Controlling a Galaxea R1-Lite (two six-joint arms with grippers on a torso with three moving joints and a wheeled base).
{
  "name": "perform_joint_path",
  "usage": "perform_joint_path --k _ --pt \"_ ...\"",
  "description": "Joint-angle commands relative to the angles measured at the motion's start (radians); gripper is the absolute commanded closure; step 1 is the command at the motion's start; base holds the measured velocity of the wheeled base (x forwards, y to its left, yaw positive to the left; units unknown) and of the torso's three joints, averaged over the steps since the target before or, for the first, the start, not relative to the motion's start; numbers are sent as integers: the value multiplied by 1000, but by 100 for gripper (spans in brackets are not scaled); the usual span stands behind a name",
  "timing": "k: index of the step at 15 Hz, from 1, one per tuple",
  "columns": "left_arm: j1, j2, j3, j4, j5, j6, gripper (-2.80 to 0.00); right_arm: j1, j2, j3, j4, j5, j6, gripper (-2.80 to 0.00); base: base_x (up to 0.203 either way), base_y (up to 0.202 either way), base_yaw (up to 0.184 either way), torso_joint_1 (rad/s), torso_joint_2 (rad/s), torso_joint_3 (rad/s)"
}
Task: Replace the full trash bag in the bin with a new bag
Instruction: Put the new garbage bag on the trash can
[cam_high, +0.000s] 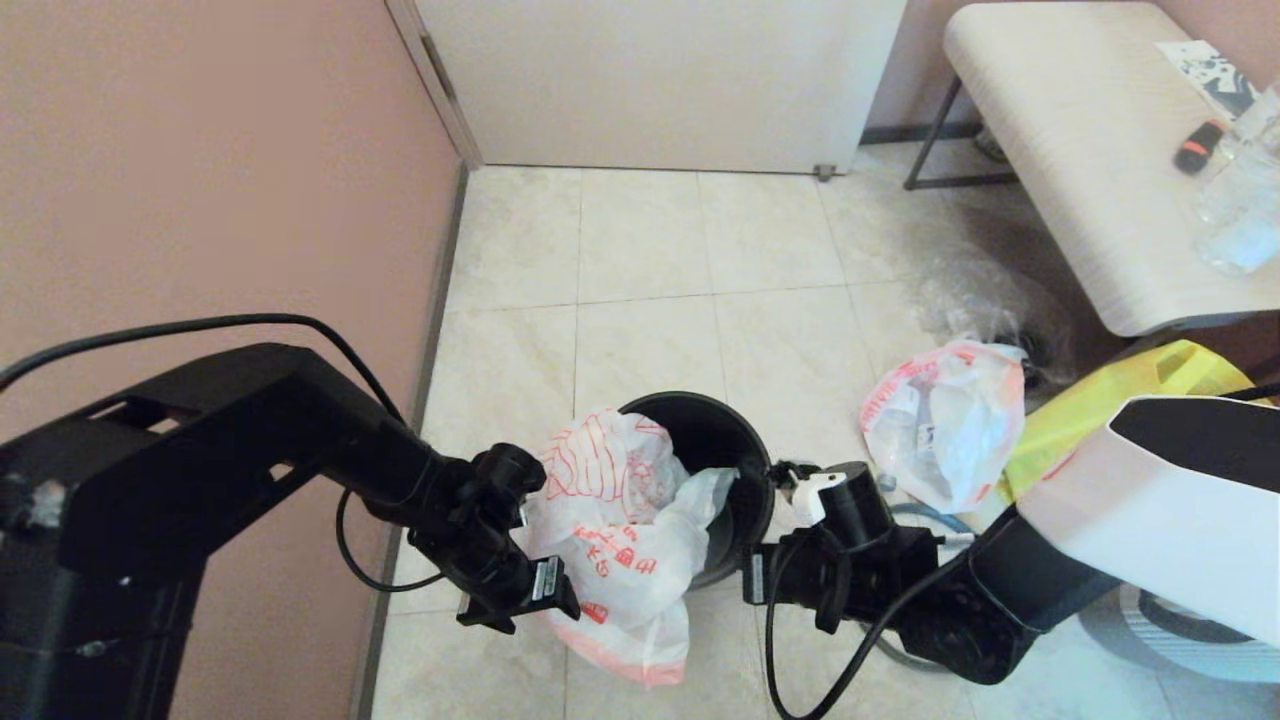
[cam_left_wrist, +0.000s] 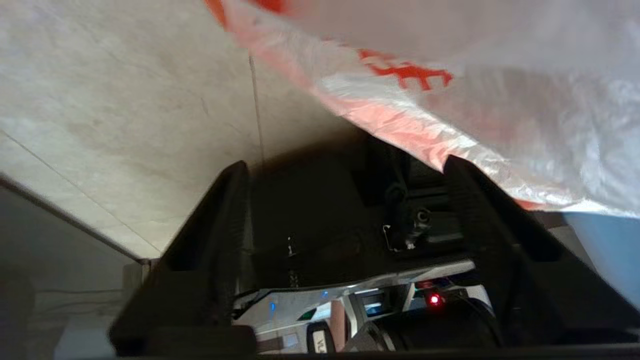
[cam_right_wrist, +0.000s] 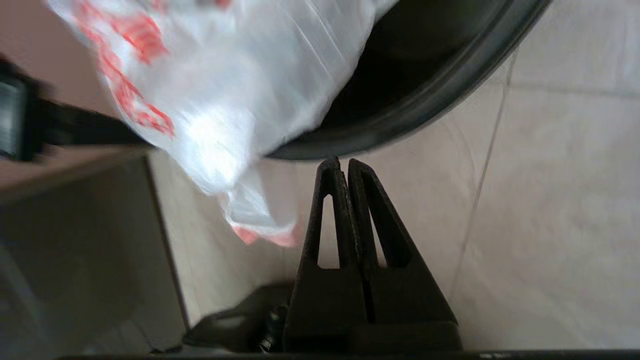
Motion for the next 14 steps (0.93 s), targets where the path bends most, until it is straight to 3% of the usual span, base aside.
perform_joint_path --k 1,5,7,12,14 --pt "-13 29 -4 -1 3 -1 -280 -12 -31 7 -6 1 3 0 0 0 0 0 0 0" --pt "-10 85 -50 10 87 48 -280 -34 -70 6 -7 56 39 0 0 0 0 0 0 0" --pt "-25 67 5 33 131 100 -280 -43 -59 -1 -7 56 39 0 0 0 0 0 0 0" --pt "-15 131 28 -29 497 181 -280 -51 -50 -10 -7 55 38 0 0 0 0 0 0 0" --pt "-29 120 117 -122 556 200 -280 -56 -48 -14 -7 54 37 0 0 0 0 0 0 0"
